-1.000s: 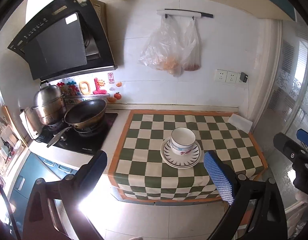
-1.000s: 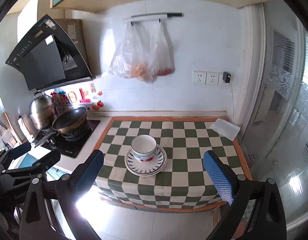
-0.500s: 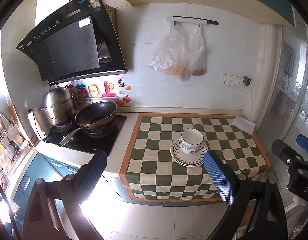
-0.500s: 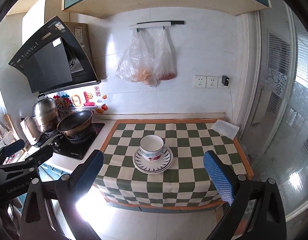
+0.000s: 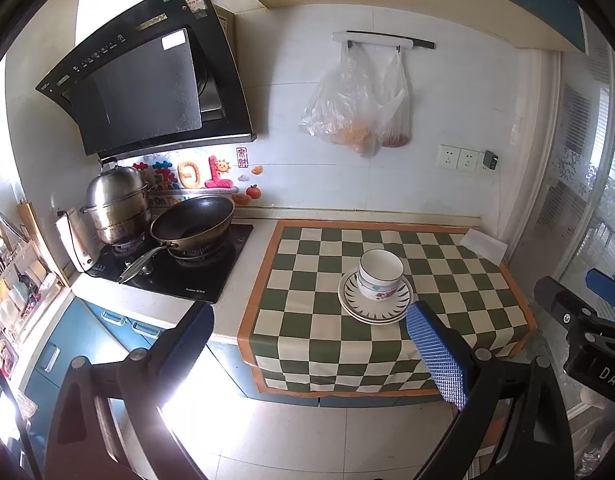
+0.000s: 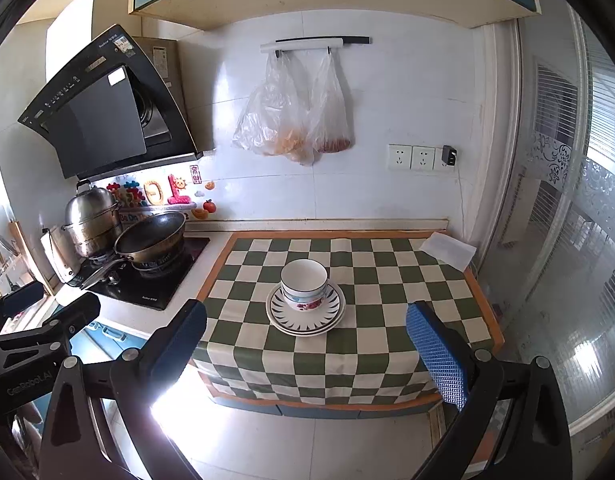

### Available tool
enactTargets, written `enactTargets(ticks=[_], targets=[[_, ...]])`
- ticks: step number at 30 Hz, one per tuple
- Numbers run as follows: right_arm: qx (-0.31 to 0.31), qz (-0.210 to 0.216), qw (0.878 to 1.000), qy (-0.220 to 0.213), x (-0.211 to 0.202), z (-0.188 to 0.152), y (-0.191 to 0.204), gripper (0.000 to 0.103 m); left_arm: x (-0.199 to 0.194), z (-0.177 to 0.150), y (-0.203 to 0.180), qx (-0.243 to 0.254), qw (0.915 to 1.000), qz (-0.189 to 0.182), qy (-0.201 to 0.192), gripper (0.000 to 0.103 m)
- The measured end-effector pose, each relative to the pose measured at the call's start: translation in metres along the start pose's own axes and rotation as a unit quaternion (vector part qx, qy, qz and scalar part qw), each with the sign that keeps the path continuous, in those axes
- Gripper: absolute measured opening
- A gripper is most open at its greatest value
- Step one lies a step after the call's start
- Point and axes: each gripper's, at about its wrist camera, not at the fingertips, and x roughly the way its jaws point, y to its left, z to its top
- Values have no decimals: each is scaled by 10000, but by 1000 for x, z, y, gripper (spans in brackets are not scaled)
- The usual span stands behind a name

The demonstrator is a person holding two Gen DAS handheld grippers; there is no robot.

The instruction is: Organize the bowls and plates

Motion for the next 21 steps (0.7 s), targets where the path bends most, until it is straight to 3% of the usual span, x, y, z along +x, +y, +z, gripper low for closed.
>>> enactTargets(ticks=[21], targets=[[-21,-71,10000,-22,-8,-2,-9,102,-8,-3,-9,-9,9998,-175,2,99]])
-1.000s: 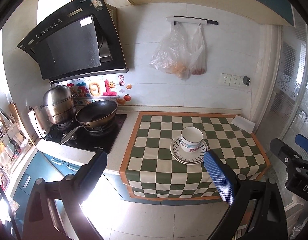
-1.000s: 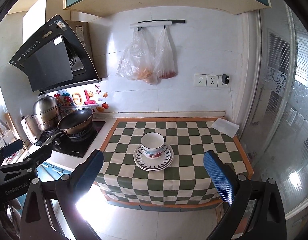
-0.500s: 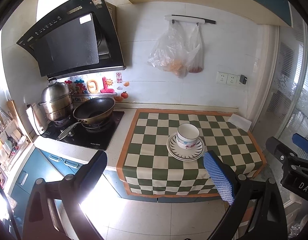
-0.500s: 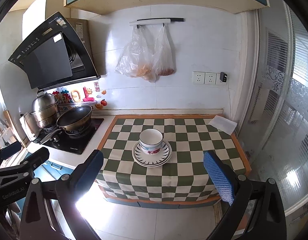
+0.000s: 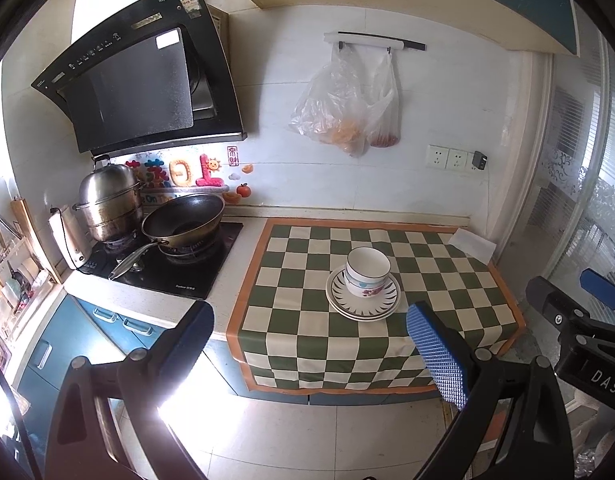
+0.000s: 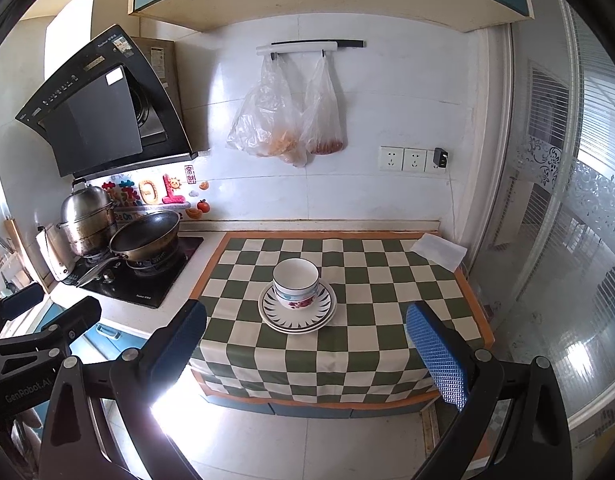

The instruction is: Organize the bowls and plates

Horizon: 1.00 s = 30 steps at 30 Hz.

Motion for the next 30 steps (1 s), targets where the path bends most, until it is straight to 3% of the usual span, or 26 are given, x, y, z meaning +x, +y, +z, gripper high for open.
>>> enactTargets(ticks=[30], targets=[[60,-133,9999,-34,-13,-12,-18,102,-7,-4,-14,36,9999,-115,-10,99]])
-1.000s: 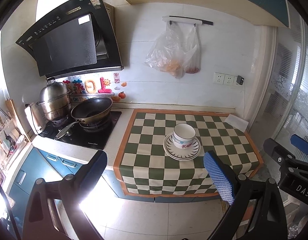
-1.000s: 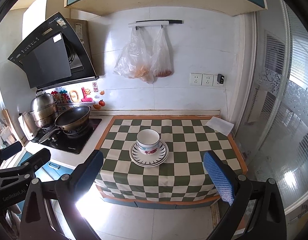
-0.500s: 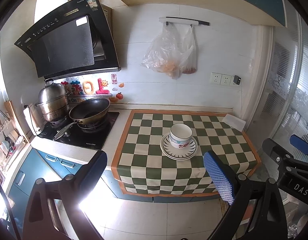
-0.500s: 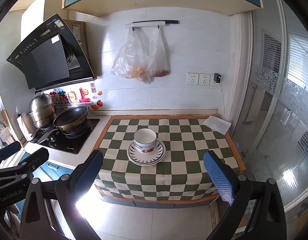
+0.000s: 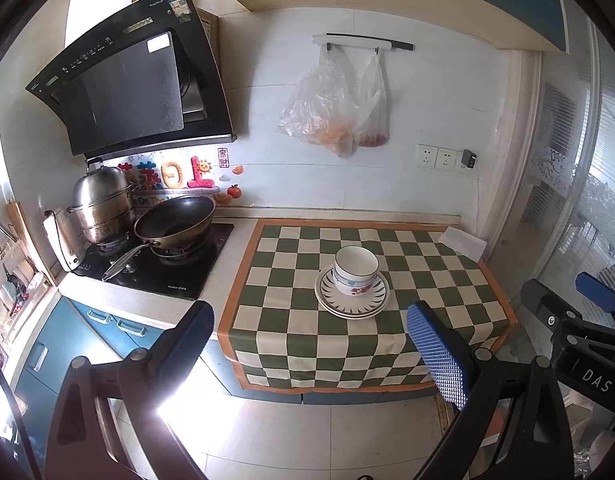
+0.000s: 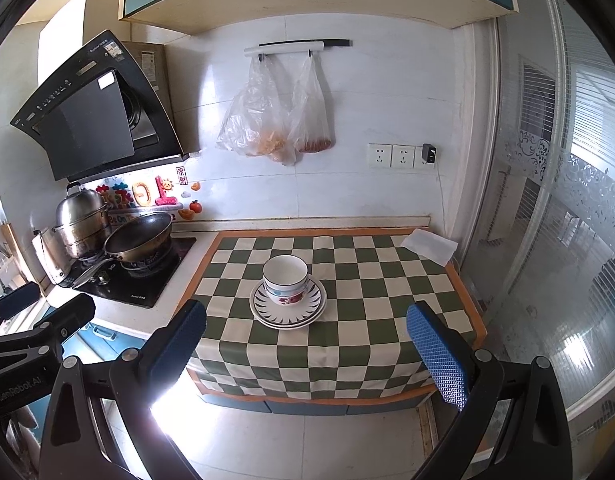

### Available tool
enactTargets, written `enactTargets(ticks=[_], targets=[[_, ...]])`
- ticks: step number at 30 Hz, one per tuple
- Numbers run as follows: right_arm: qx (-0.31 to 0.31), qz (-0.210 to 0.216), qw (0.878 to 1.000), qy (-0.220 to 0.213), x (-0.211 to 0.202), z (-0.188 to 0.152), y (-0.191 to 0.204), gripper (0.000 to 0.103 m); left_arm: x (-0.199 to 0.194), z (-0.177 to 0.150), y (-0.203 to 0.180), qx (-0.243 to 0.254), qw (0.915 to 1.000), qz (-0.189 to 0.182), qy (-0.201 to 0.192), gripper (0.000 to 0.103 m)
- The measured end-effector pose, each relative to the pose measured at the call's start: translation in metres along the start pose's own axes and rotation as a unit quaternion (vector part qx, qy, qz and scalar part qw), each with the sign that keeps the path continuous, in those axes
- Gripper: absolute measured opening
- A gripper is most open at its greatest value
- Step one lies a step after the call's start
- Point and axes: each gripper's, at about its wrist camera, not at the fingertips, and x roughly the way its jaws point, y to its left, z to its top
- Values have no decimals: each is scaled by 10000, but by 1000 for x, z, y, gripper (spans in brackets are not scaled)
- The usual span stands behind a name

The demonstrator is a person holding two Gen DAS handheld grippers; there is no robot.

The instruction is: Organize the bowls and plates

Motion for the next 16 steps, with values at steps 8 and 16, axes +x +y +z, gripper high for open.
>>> enactTargets(ticks=[8,16], targets=[[-7,-9,10000,19,0,-3,1,102,0,-2,-2,17,10000,7,24,99],[8,-20,10000,9,1,-5,-1,102,0,-1,0,37,10000,10,-10,99]])
